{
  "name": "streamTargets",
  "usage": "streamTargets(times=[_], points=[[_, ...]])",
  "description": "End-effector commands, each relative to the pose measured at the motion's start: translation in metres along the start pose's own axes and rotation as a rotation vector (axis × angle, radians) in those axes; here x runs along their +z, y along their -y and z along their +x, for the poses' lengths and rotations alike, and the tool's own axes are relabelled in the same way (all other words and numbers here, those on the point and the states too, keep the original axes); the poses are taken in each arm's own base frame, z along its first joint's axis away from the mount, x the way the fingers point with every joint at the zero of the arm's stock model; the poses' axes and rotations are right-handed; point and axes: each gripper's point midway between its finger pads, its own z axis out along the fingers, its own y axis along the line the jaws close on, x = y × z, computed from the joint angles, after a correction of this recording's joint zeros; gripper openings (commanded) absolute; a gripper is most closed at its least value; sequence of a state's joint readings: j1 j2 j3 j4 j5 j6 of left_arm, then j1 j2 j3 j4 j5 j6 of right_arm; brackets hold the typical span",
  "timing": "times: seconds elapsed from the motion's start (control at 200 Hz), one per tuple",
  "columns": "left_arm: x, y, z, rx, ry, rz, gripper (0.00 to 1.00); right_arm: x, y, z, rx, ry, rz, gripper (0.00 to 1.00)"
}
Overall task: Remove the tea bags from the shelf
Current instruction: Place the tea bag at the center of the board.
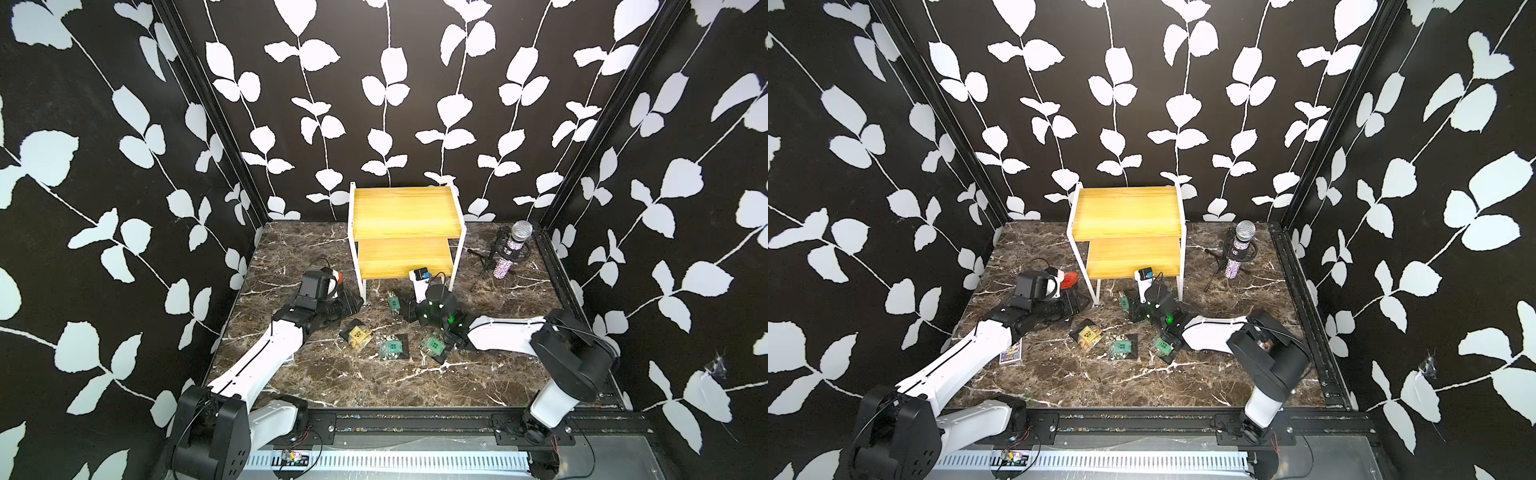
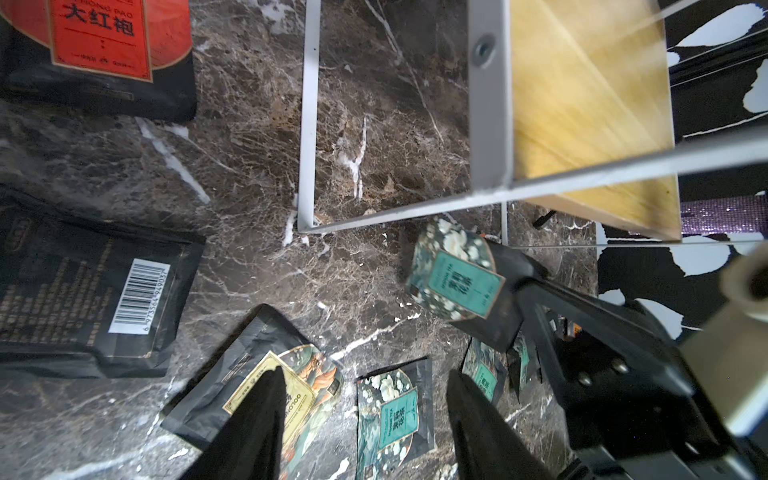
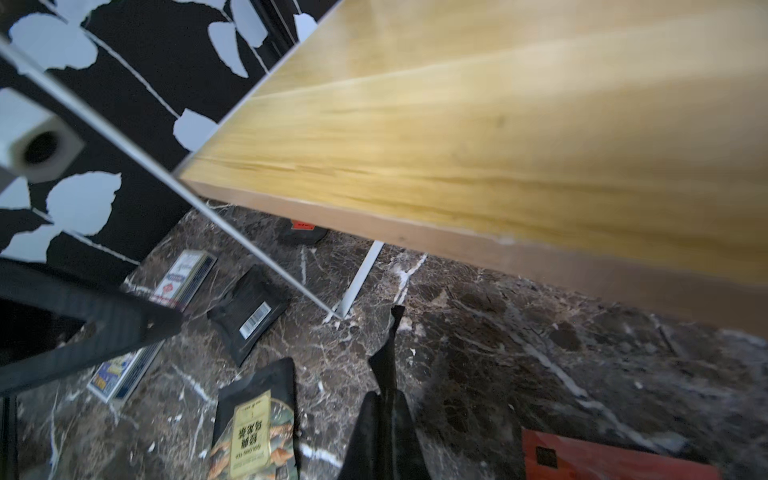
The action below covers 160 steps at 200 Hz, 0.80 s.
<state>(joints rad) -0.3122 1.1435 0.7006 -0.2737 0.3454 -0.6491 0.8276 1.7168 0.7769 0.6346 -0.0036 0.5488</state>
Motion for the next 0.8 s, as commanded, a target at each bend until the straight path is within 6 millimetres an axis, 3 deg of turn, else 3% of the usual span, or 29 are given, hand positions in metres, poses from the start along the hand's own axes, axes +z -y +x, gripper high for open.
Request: streamTargets(times=[0.0, 0.225, 0.61, 0.795], points=[[-0.007, 0.006, -0.002, 0.028, -0.004, 0.015, 0.57, 0.006, 0.004, -0.007, 0.111, 0.075, 0.003, 0.00], [-0.009, 0.002, -0.002, 0.040, -0.016, 0.007, 0.56, 0.022, 0.014, 0.006, 0.192, 0.069, 0.026, 0.00], [-0.011, -0.004, 0.000, 0.025, -0.009, 0.000, 0.56, 0.030, 0.032, 0.019, 0.193, 0.030, 0.100, 0.01], [-0.013, -0.006, 0.001, 0.022, -0.006, -0.006, 0.56, 0.035, 0.033, 0.030, 0.213, -0.005, 0.096, 0.11]])
